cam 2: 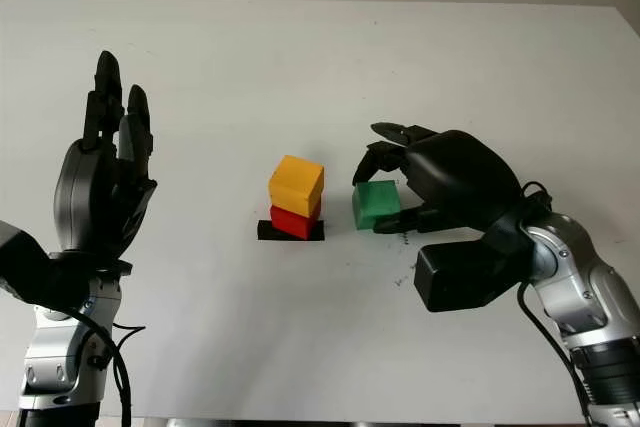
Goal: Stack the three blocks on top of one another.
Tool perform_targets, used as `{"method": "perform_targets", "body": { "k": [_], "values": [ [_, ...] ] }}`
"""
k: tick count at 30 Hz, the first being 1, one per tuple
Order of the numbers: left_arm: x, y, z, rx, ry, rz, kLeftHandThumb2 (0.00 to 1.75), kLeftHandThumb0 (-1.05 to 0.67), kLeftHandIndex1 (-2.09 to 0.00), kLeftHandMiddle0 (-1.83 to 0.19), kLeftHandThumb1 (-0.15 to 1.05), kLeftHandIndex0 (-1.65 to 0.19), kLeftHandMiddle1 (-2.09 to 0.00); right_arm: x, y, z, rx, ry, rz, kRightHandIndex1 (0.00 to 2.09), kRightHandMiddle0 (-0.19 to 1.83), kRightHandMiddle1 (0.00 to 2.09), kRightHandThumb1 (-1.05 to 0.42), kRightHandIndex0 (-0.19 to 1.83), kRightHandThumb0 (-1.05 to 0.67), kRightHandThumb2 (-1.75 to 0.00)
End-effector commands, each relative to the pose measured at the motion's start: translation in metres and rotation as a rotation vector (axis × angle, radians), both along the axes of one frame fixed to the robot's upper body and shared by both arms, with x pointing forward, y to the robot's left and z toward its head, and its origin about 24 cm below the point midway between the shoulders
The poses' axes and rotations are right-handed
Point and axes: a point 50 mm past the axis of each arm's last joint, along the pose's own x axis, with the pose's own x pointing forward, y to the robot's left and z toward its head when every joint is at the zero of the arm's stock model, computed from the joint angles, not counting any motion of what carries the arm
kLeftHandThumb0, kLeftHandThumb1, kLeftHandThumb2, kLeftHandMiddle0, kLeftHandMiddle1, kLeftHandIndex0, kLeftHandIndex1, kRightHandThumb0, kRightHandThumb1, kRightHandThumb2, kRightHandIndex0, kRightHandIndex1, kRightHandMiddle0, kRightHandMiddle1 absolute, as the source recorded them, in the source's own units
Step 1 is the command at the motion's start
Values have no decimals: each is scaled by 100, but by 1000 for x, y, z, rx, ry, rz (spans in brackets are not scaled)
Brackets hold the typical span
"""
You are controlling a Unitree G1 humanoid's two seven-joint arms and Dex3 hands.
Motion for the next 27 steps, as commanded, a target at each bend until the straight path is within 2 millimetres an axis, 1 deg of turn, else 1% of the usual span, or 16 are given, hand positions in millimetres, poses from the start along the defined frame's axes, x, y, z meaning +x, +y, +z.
{"method": "perform_targets", "body": {
  "k": [1,8,13,16,20,21,24,27],
  "values": [
    [-3,1,1,0,-11,1,53,-76,0,19,105,19,0,1,-2,5,-20,-19,-1,8,52,119,-93,32,-41,-5],
    [-3,1,1,1,-8,0,53,-76,0,19,105,19,0,3,-2,9,-51,-26,2,8,55,120,-91,34,-41,-5],
    [-2,1,0,6,-10,3,53,-76,0,19,105,19,0,7,-4,23,-38,-8,15,7,55,120,-91,34,-42,-6],
    [-2,1,1,9,-9,2,53,-76,0,19,105,19,0,13,-7,37,-2,34,16,7,52,122,-92,34,-42,-5],
    [-2,1,1,3,-9,2,53,-75,0,19,105,19,0,21,-7,58,73,95,13,7,55,125,-88,36,-40,-4],
    [-1,0,1,-1,-10,1,53,-75,0,19,105,19,0,24,-6,67,85,110,12,7,55,127,-88,36,-39,-5],
    [-1,0,1,-2,-12,3,53,-75,0,19,105,19,0,28,-6,85,108,130,19,6,54,132,-89,35,-42,-5],
    [-1,-1,1,-4,-11,1,53,-75,0,19,105,19,0,31,-6,102,135,128,37,6,52,131,-88,35,-38,-5]
  ]
}}
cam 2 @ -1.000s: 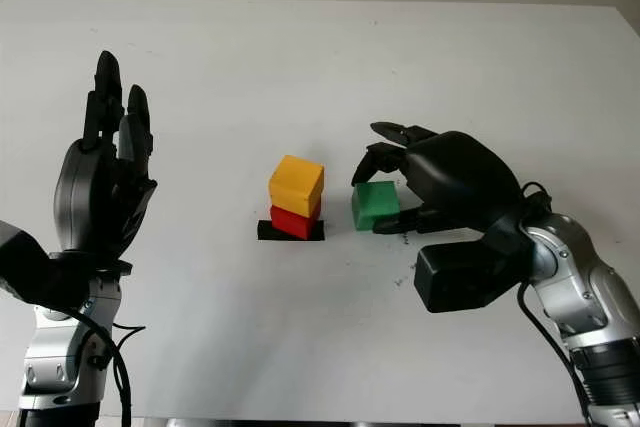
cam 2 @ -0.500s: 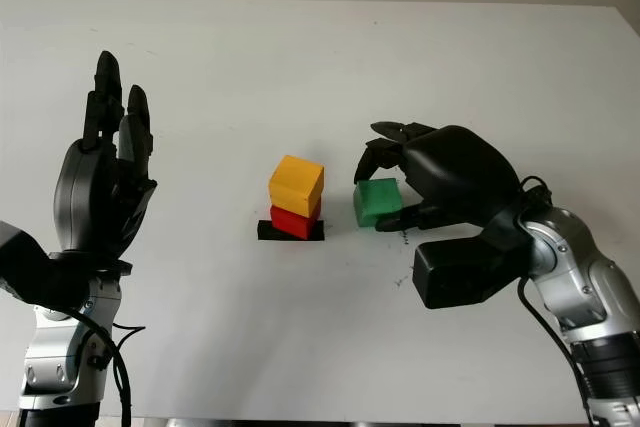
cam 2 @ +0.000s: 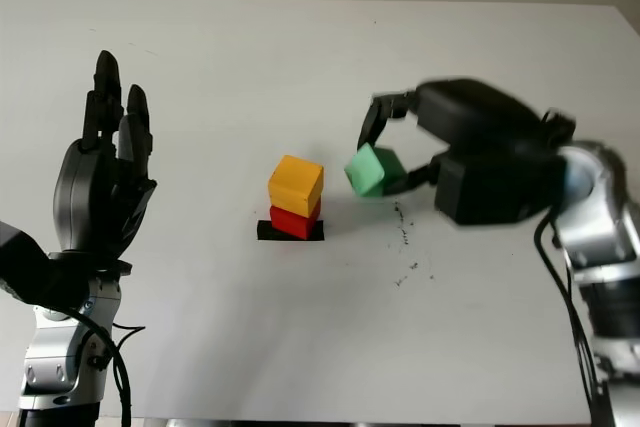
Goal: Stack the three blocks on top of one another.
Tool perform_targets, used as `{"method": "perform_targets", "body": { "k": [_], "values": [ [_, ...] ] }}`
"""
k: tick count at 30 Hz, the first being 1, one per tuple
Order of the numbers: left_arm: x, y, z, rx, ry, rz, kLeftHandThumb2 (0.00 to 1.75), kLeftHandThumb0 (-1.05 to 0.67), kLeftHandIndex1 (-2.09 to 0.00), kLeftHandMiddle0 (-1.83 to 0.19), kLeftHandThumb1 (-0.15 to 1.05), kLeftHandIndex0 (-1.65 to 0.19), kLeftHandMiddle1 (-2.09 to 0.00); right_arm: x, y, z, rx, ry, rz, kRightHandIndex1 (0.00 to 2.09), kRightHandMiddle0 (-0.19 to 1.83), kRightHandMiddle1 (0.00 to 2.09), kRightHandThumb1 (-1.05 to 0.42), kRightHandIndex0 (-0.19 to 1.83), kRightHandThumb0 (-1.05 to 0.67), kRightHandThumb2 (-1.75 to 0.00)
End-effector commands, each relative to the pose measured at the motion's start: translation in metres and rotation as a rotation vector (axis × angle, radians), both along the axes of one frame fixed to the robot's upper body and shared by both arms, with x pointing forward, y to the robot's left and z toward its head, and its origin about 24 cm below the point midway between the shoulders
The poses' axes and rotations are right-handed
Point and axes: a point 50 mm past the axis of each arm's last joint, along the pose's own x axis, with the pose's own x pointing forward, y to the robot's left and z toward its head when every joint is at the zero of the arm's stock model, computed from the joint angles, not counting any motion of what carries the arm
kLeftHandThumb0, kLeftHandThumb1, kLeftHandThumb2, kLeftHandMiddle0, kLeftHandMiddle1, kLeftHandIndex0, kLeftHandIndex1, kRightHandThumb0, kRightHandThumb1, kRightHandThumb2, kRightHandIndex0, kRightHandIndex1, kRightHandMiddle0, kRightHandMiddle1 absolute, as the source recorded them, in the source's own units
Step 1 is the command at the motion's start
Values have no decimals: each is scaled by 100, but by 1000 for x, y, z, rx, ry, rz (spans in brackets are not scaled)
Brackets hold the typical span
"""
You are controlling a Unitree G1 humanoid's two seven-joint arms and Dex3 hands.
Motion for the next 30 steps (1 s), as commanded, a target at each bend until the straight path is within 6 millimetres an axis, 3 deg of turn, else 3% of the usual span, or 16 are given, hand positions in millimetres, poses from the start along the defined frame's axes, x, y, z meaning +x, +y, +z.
{"method": "perform_targets", "body": {
  "k": [1,10,16,21,30],
  "values": [
    [-1,-1,0,0,-5,-2,53,-75,0,19,105,19,0,0,-3,21,6,-40,-7,6,52,130,-88,35,-36,-5],
    [-1,-2,1,14,-2,0,55,-75,0,19,105,19,0,1,8,60,-18,-146,46,7,63,119,-82,39,-35,-4],
    [1,-3,0,-2,-1,2,53,-76,0,19,105,19,0,6,7,73,111,-131,61,6,61,126,-83,38,-37,-6],
    [0,-3,0,-4,-2,-3,54,-76,0,19,105,19,0,9,6,65,268,-46,67,4,49,143,-87,34,-38,-6],
    [-1,-3,0,-2,-3,3,54,-76,0,19,105,19,0,2,19,28,603,130,112,0,25,171,-96,22,-37,-7]
  ]
}}
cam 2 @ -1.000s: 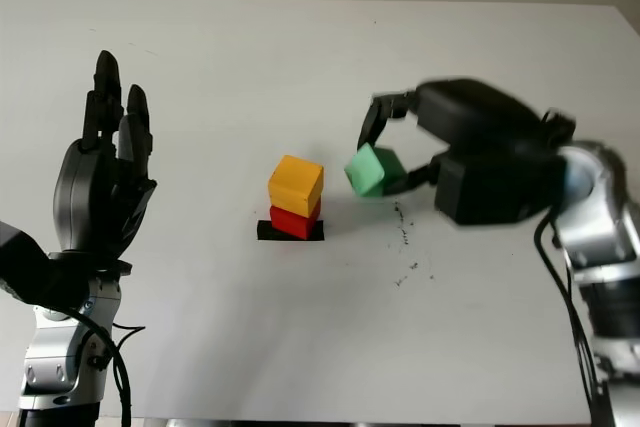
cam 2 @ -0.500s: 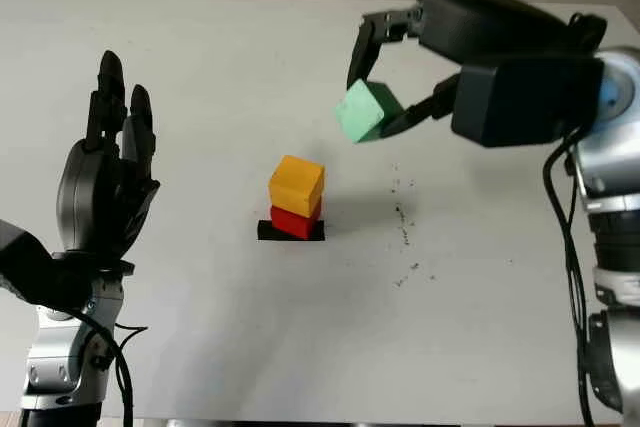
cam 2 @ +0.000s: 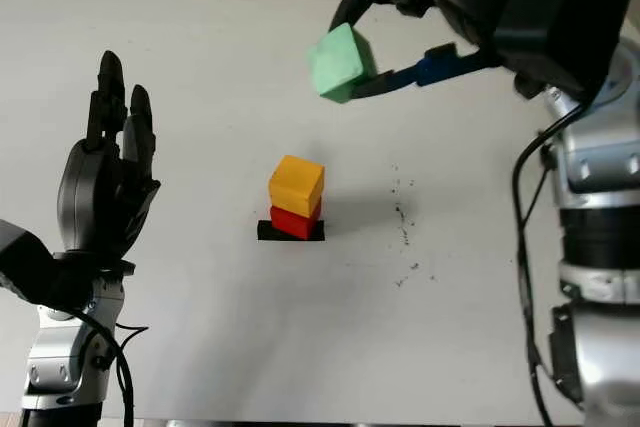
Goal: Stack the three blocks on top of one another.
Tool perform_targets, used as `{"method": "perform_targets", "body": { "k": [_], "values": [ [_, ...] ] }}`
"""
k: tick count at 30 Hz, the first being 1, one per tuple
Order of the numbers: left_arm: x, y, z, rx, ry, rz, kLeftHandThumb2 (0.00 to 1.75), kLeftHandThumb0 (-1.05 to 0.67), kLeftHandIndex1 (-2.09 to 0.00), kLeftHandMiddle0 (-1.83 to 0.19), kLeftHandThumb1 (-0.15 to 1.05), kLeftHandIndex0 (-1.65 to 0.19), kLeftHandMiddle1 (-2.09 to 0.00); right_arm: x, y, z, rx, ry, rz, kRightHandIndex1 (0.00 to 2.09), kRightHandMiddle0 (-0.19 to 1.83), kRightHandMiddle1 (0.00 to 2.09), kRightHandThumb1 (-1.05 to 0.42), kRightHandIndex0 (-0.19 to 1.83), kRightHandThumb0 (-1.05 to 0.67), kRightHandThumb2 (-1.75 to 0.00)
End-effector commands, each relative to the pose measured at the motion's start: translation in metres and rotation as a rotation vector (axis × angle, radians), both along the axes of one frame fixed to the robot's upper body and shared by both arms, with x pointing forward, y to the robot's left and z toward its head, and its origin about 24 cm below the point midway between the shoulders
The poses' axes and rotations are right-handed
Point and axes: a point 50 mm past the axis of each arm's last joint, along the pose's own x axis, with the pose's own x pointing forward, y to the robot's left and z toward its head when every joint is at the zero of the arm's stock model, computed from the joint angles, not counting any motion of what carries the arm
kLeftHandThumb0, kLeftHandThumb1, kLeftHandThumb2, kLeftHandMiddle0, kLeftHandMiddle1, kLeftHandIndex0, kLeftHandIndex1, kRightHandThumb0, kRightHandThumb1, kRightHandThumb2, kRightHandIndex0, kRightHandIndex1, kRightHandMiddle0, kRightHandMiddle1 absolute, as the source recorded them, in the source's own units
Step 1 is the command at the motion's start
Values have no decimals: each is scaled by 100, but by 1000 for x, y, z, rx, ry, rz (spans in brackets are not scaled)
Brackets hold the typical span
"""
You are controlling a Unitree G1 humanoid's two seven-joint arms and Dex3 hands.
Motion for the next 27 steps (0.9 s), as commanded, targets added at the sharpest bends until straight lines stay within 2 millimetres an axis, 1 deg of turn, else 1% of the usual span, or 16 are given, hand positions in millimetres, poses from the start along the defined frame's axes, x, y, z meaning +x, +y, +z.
{"method": "perform_targets", "body": {
  "k": [1,6,11,17,21,27],
  "values": [
    [-1,0,0,-7,-4,1,54,-76,0,19,105,19,0,-6,1,-4,45,7,3,0,25,172,-96,22,-38,-7],
    [-1,0,0,-4,-1,2,54,-77,0,19,105,19,0,-9,10,-29,148,124,24,0,13,180,-101,17,-37,-6],
    [-1,0,-1,-10,-3,1,53,-77,0,19,105,19,0,-10,15,-48,217,210,25,1,14,181,-101,17,-41,-6],
    [-2,1,-2,-11,-4,1,53,-76,0,19,105,19,0,-13,22,-65,313,304,43,3,16,174,-99,20,-42,-5],
    [-2,1,-2,-10,-4,-6,53,-76,0,19,105,19,0,-13,26,-70,329,332,42,3,21,171,-97,21,-43,-5],
    [-2,1,-3,-16,-5,-3,54,-76,0,19,105,19,0,-13,26,-66,329,367,38,4,23,163,-97,23,-44,-5]
  ]
}}
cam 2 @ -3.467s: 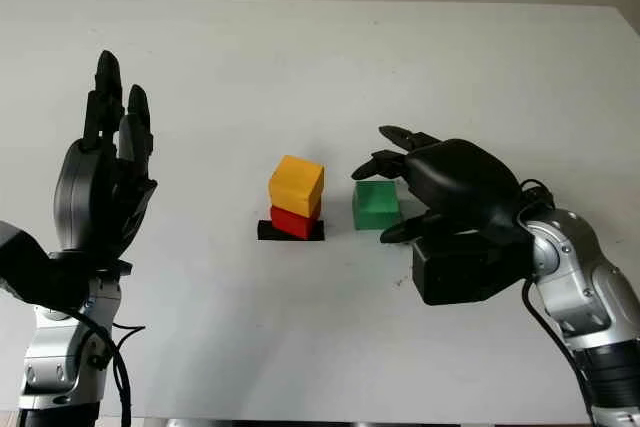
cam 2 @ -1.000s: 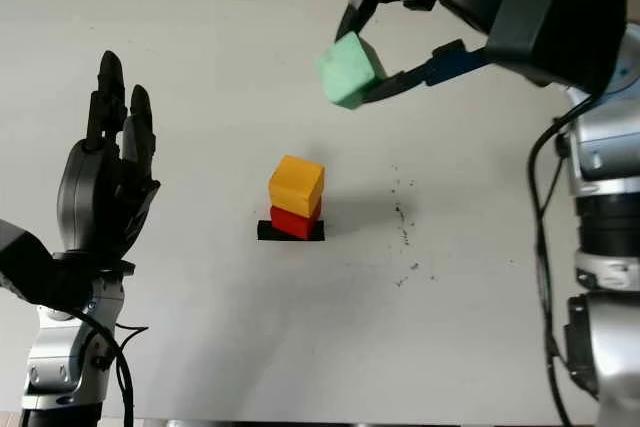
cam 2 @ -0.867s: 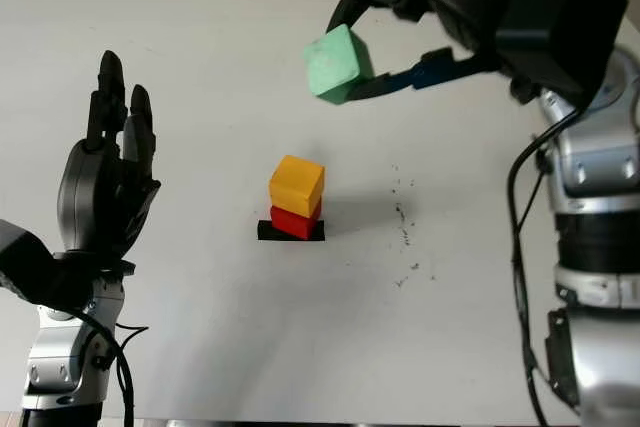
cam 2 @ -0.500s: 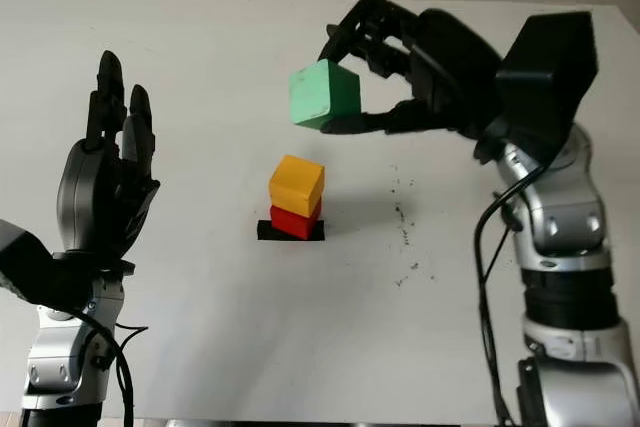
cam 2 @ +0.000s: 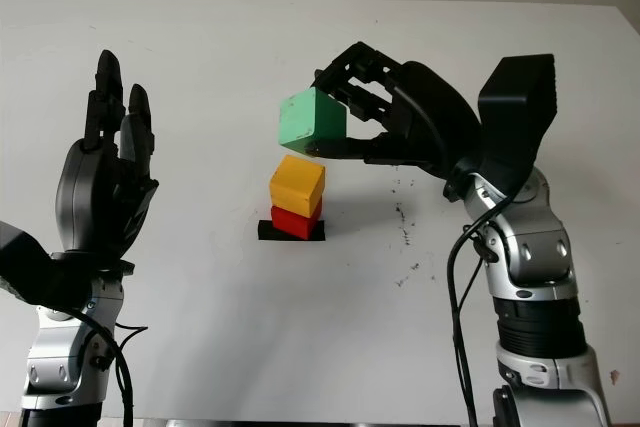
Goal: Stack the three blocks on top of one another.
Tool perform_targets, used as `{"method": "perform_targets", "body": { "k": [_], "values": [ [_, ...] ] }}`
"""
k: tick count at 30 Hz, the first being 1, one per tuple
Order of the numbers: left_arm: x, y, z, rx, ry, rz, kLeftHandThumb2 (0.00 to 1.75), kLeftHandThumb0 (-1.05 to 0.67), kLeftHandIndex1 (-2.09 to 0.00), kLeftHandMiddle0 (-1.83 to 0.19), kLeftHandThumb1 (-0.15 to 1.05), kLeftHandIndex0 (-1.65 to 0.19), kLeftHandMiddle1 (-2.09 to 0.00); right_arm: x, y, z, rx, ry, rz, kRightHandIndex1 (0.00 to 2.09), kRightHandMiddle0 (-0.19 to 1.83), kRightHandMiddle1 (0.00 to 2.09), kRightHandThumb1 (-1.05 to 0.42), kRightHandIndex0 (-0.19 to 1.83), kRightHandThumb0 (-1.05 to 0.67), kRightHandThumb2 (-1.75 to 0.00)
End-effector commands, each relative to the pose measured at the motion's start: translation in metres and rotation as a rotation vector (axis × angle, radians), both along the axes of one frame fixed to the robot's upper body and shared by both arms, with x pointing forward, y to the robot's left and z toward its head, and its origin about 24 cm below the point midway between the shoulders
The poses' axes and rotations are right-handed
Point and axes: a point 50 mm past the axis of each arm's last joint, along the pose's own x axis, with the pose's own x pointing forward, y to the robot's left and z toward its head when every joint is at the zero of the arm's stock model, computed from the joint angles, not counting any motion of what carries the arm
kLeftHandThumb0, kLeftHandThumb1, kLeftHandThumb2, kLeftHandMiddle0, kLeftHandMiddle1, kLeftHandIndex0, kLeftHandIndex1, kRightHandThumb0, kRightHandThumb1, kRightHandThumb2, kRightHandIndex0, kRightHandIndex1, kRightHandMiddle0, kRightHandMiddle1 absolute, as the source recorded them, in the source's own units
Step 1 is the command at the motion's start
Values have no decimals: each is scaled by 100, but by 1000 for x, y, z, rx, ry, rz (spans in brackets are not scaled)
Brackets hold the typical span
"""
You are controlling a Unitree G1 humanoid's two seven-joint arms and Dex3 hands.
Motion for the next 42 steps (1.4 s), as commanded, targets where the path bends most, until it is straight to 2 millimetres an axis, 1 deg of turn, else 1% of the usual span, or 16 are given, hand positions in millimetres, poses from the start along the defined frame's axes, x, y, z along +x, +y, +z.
{"method": "perform_targets", "body": {
  "k": [1,4,14,17,21,30,42],
  "values": [
    [-2,0,-3,-9,4,1,53,-76,0,19,105,19,0,-3,1,10,0,-14,16,4,23,163,-98,23,-44,-6],
    [-2,0,-4,-4,5,6,54,-76,0,19,105,19,0,-5,1,16,-37,-20,37,5,23,163,-98,23,-46,-6],
    [-1,-4,-4,-16,3,-6,53,-75,0,19,105,19,0,-4,0,61,-229,-56,81,4,29,162,-95,22,-42,-5],
    [-1,-5,-5,-12,1,-10,54,-74,0,19,105,19,0,-3,1,70,-256,-54,87,4,29,162,-94,22,-39,-5],
    [-2,-8,-5,-4,-2,-2,55,-75,0,19,105,19,0,-4,6,80,-342,-70,73,5,30,160,-93,23,-39,-5],
    [-3,-11,-5,-5,5,2,59,-74,0,19,105,19,0,-7,13,79,-454,-35,59,4,26,162,-96,21,-41,-6],
    [-4,-12,-6,-14,8,10,57,-75,0,19,105,19,0,3,18,74,-586,-12,74,6,25,164,-96,23,-45,-5]
  ]
}}
